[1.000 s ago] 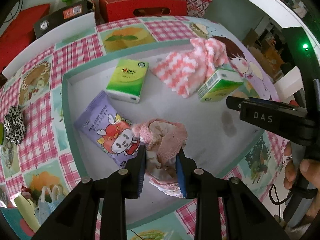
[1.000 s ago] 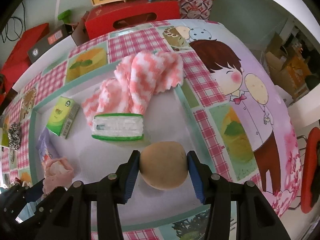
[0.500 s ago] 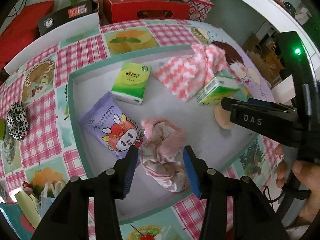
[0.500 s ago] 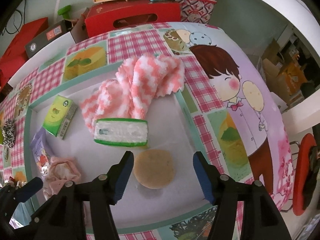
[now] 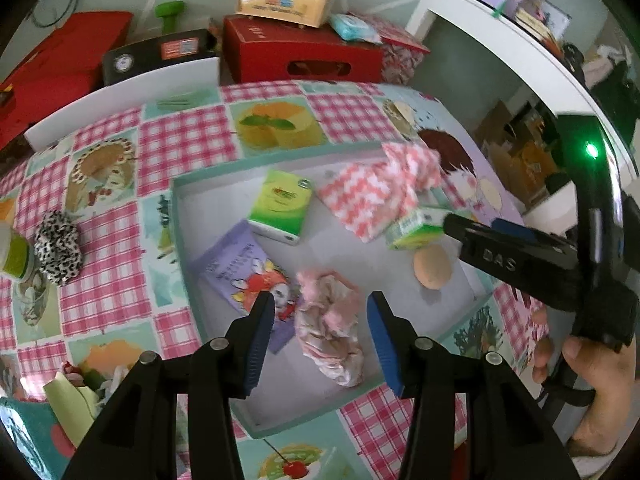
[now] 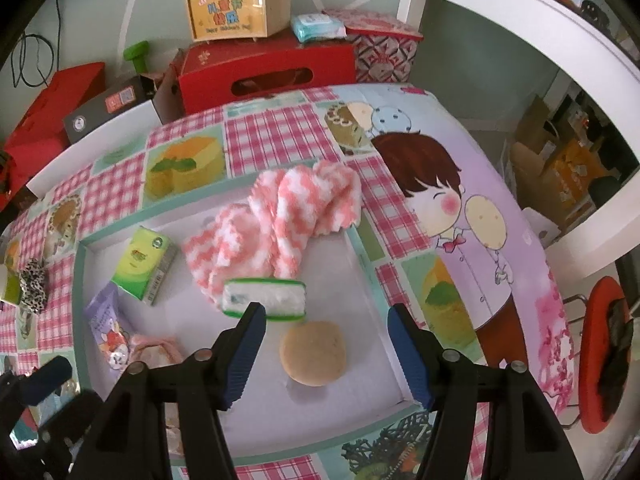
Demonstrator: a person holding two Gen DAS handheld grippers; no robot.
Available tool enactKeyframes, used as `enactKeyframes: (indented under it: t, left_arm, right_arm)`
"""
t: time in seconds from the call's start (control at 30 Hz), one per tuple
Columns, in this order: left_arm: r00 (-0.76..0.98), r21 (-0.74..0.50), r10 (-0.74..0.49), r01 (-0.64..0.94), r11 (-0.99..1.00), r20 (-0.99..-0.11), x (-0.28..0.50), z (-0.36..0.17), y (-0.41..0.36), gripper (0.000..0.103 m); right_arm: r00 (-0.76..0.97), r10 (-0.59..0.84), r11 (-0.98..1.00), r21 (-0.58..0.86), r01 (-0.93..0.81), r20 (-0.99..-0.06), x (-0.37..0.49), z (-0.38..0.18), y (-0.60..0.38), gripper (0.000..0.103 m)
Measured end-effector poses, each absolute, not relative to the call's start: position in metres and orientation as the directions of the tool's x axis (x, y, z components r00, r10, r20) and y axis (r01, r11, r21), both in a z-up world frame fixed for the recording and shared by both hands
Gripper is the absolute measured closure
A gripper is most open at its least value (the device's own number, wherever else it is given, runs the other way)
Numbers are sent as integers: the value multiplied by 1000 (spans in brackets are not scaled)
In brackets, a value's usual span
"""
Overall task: Organize soft objects
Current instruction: 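Open the left tool to drop the pink cloth while the right tool drops the sponge, then withdraw both open tools up and away from the tray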
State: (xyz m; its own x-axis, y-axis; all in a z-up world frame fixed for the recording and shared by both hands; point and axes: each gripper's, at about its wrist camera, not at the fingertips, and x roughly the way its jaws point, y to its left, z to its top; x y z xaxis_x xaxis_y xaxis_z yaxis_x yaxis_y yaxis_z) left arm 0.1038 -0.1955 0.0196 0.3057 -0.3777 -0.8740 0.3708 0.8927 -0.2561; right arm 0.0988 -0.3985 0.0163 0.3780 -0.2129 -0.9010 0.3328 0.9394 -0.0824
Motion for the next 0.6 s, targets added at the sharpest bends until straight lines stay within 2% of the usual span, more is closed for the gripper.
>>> enactKeyframes:
  t: [0.53, 0.6]
  left_arm:
    - [359, -218, -249, 126, 968, -899, 138, 1, -123, 53]
    - [355, -215, -242, 115, 970, -903, 140, -2, -121, 44]
  right_arm:
    - [430, -171, 973, -84, 213, -887, 110, 24, -351, 35]
    - [430, -161, 977, -84, 194, -888, 112, 23, -344, 32]
